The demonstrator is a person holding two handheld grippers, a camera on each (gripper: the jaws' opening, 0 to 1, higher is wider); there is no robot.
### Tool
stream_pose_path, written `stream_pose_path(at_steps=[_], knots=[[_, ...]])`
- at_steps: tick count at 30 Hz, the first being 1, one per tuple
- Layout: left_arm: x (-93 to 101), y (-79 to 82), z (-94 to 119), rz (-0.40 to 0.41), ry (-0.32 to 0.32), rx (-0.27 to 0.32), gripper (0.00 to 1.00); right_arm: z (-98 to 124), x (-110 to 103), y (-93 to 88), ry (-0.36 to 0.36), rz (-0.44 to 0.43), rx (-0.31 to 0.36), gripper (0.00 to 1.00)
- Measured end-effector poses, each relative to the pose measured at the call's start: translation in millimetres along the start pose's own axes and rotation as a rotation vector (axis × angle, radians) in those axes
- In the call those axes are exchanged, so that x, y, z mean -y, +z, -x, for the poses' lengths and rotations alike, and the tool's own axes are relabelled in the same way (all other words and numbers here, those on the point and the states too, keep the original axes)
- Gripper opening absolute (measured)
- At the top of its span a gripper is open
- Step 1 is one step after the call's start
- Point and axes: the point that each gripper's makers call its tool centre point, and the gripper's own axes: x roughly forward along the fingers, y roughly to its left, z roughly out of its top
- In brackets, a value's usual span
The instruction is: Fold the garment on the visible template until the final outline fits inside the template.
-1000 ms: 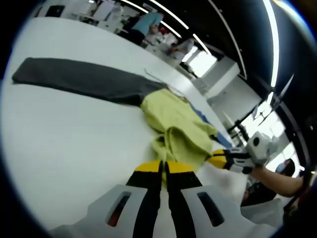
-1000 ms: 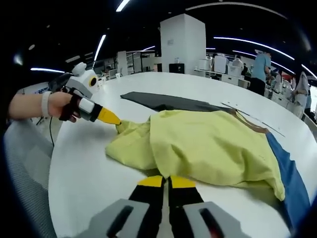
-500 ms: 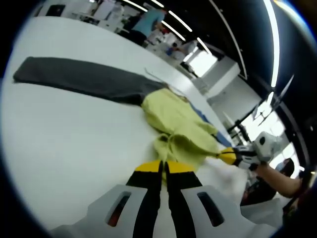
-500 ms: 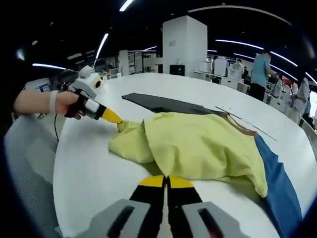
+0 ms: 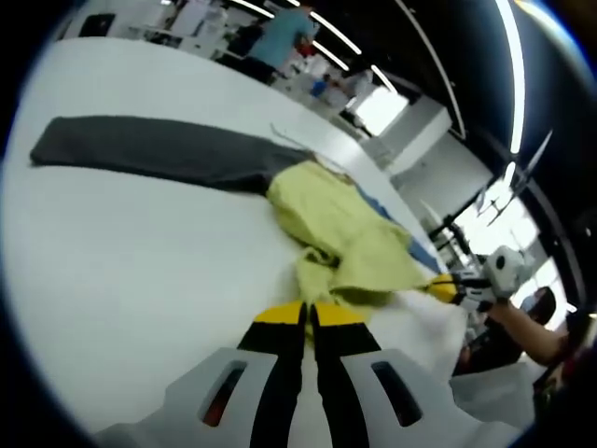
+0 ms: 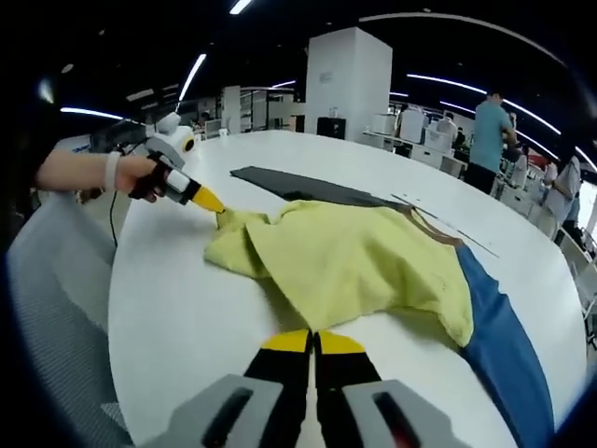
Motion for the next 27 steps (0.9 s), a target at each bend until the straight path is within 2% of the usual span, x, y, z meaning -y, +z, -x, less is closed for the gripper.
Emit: stream_pose_path(at_steps=[5, 7, 10, 27], knots=[[1.4, -6.5, 3, -0.006, 0.004, -0.023, 0.0, 13, 5, -10.5, -0.012, 0.007, -0.009, 0.0], [2.9, -9.2, 4, -0.004, -0.003, -0.034, 0.0, 17, 6, -19.8, -0.019, 0.028, -0.039, 0.0], [3.7, -11.7, 7, 0.002, -0.007, -0.046, 0.0, 22, 6, -26.4, -0.015, 0.027, -0.047, 0.0], [1.9, -32.5, 28, -0.027, -0.012, -0.137, 0.0, 50, -3, -46.6, -0.03, 0.059, -0.092, 0.0]])
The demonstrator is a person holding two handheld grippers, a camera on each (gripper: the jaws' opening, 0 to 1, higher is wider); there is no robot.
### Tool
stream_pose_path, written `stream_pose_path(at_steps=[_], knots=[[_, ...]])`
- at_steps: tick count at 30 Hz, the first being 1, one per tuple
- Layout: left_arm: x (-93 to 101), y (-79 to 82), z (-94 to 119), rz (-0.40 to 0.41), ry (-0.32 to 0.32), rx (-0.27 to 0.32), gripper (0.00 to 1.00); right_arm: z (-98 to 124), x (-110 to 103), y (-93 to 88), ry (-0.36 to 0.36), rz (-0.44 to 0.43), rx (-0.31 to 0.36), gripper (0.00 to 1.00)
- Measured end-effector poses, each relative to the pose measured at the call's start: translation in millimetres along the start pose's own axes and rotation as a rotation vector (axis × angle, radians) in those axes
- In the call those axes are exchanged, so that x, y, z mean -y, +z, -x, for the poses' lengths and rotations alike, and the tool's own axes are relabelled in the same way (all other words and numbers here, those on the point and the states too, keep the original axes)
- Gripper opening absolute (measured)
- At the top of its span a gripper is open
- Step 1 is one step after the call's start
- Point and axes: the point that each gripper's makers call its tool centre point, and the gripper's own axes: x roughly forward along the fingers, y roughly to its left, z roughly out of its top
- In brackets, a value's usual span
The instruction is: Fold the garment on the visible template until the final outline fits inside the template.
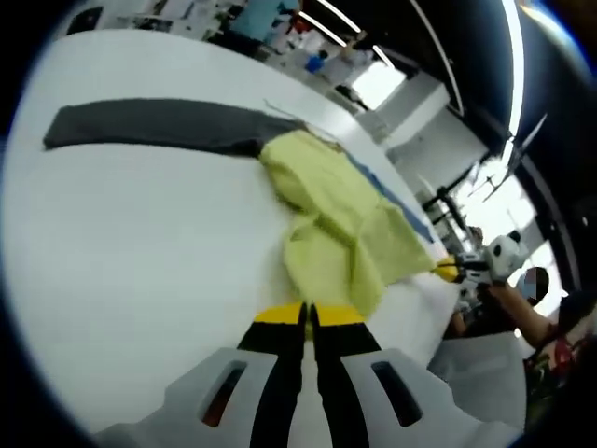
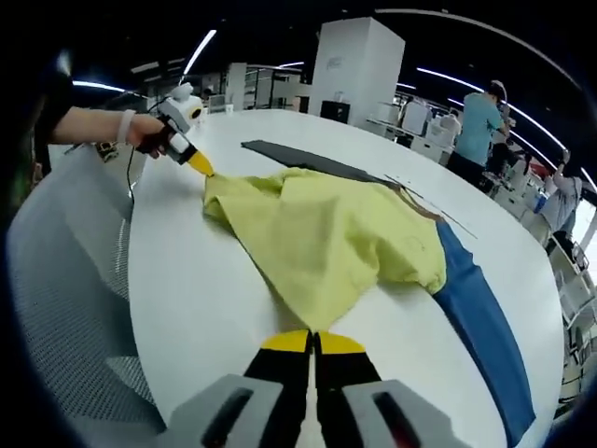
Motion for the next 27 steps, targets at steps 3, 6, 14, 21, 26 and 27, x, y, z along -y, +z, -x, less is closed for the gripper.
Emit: stream_pose_path(at_steps=[3, 6, 14, 21, 26, 27], knots=[[-0.9, -4.8, 4, -0.001, -0.004, -0.019, 0.0, 7, -3, -5.8, 0.014, -0.015, -0.009, 0.0], [-0.8, -10.2, 7, -0.004, -0.007, -0.038, 0.0, 13, -5, -15.3, 0.016, -0.002, -0.035, 0.0], [1.9, -21.6, 13, -0.002, -0.015, -0.08, 0.0, 29, -11, -37.3, 0.044, 0.022, -0.1, 0.0], [7.7, -29.6, 16, 0.005, -0.026, -0.102, 0.0, 41, -22, -52.0, 0.091, 0.076, -0.17, 0.0], [11.0, -39.9, 17, -0.009, -0.028, -0.144, 0.0, 46, -25, -63.5, 0.111, 0.082, -0.208, 0.0], [11.8, -41.3, 18, -0.015, -0.026, -0.145, 0.0, 46, -25, -64.9, 0.114, 0.078, -0.211, 0.0]])
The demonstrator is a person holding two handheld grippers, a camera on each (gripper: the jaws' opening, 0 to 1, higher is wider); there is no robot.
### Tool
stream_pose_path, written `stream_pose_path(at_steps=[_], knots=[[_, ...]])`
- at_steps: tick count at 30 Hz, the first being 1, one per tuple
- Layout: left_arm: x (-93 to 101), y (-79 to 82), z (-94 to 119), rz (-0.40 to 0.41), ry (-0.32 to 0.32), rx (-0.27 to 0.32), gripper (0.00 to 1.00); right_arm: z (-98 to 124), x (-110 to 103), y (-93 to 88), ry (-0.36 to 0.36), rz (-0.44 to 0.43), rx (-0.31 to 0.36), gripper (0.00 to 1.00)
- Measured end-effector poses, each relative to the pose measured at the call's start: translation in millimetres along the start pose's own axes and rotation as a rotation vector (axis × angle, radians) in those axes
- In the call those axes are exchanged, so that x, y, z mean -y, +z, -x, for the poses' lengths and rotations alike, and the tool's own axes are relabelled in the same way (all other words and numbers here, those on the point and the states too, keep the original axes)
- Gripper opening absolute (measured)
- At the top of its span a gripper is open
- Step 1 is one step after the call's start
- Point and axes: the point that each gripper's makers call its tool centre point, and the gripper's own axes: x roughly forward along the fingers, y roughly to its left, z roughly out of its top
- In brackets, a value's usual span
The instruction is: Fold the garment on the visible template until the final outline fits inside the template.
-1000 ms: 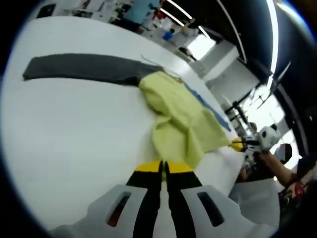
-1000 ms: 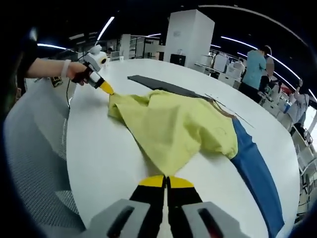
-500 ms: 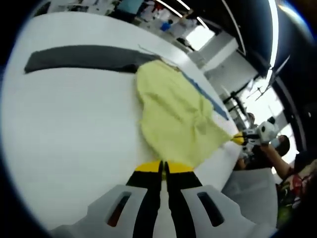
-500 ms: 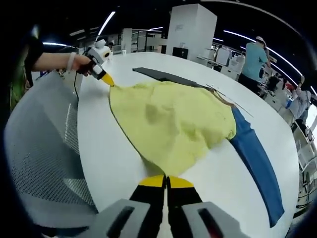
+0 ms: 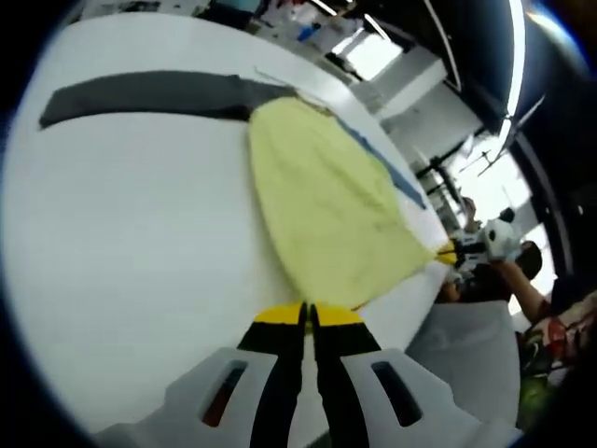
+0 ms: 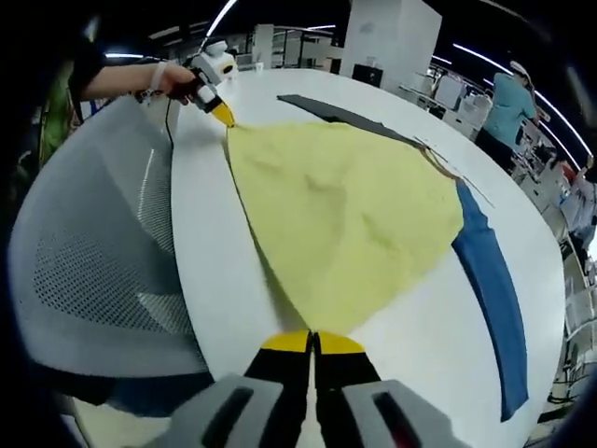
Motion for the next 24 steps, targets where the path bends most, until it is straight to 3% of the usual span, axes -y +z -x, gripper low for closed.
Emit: stream_pose_path(at_steps=[5, 24], knots=[[-0.3, -6.7, 2, 0.016, 0.004, -0.018, 0.0, -2, -7, -10.3, 0.025, 0.048, -0.042, 0.0], [0.6, -23.9, 3, 0.067, -0.007, -0.052, 0.0, -1, -14, -19.7, 0.078, 0.012, -0.076, 0.0]])
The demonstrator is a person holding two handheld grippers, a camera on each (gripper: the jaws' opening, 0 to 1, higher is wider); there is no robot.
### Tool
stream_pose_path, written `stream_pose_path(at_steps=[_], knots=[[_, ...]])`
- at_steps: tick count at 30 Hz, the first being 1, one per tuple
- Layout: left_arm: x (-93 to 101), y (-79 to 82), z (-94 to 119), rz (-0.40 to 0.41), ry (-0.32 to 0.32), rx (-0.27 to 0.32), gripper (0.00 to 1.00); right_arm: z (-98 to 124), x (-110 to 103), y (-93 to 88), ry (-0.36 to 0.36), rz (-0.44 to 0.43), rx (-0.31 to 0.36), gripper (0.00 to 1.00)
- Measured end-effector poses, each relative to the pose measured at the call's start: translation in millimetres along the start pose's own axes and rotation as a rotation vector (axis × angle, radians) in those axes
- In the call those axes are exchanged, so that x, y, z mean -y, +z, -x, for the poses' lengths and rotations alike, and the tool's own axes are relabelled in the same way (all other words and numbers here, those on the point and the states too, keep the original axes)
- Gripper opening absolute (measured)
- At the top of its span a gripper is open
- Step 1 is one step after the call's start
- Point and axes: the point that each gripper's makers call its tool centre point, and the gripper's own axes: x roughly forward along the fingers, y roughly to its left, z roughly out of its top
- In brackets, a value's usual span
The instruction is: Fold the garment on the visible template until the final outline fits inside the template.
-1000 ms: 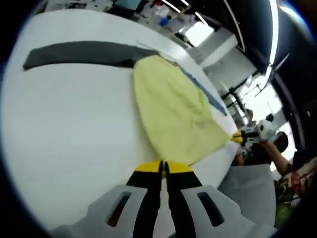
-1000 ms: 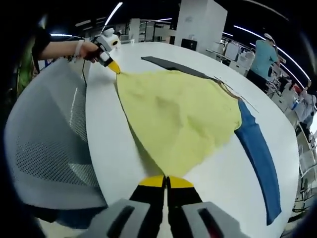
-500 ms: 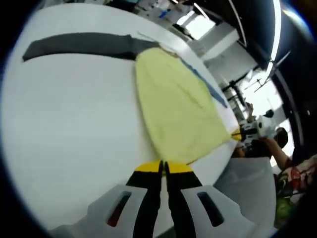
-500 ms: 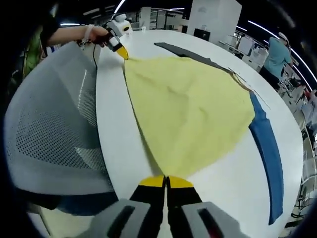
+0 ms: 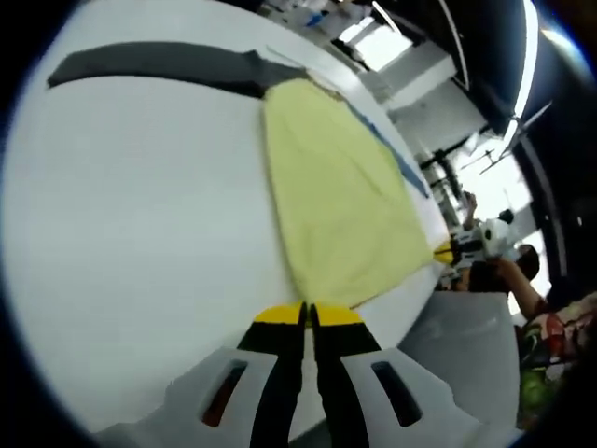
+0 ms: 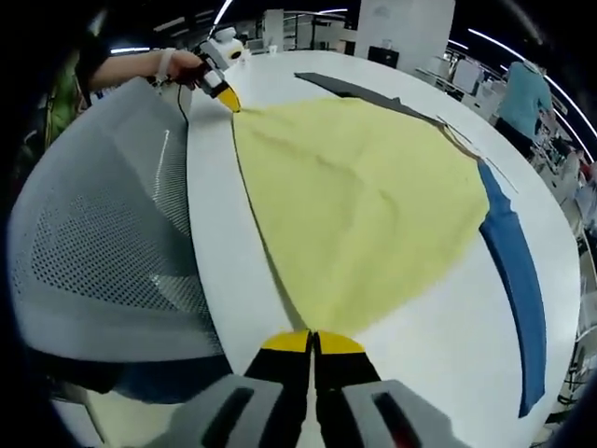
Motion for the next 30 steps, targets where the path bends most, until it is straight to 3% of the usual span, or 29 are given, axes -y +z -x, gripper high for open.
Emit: stream_pose_path(at_steps=[10, 24, 28, 30], knots=[[-5.0, -5.0, -2, -0.009, 0.011, -0.016, 0.0, -2, -1, 0.1, 0.004, -0.007, -0.003, 0.0], [-5.4, -2.6, -3, -0.037, 0.0, 0.007, 0.0, -5, 0, -0.3, 0.021, -0.043, 0.028, 0.0], [-3.7, 1.6, -1, -0.084, -0.005, 0.036, 0.01, -4, 0, -0.1, 0.025, -0.085, 0.056, 0.0], [-3.3, 12.2, 2, -0.098, -0.005, 0.089, 0.05, -2, -2, -1.2, 0.032, -0.108, 0.074, 0.04]])
